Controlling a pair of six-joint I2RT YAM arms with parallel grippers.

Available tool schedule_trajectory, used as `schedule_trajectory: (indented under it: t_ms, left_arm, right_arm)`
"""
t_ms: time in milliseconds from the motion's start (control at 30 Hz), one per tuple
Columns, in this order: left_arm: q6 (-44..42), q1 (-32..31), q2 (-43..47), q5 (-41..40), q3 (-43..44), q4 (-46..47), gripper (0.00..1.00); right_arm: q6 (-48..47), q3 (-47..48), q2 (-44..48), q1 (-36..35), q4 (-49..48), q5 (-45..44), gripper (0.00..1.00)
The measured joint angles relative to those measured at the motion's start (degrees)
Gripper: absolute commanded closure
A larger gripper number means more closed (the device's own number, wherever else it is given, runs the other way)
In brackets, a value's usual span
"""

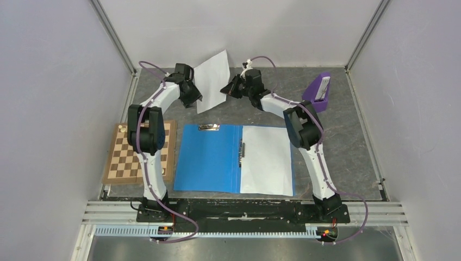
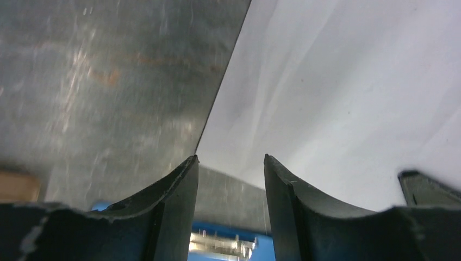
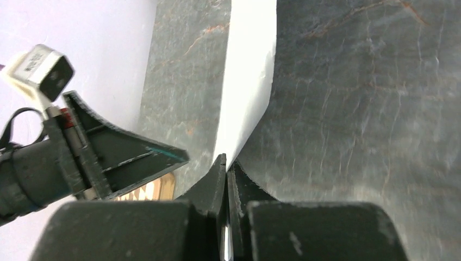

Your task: Put the files into the folder

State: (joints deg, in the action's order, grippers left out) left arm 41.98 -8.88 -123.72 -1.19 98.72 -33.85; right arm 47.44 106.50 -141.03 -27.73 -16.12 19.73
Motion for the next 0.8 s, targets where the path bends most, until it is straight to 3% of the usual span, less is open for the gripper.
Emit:
schedule_trajectory:
  t_ms: [133,400,600,800]
  left_arm:
    - [1.03,-1.81,12.37,-0.90,-9.27,-0.31,0.45]
    - [5.14,-6.36,36.76,-4.59,-30.69,-0.55,0.45]
    - [8.52,-11.80,45.38,-6.38,-43.85,-1.99,0.45]
    - [11.45,-14.78,50.01,-7.63,-49.37,-2.51,0.46]
  right_arm:
    - [-2.10,-8.37,10.91,0.26,3.61,0.09,1.00]
    - [-4.26,-32.06,45.79,1.64,5.11,1.33,1.00]
    - [-4.61,-51.34,67.95,3.89,6.82,2.54,1.00]
    - [-5.84,-69.75,85.79,3.78,15.63,1.18,1.00]
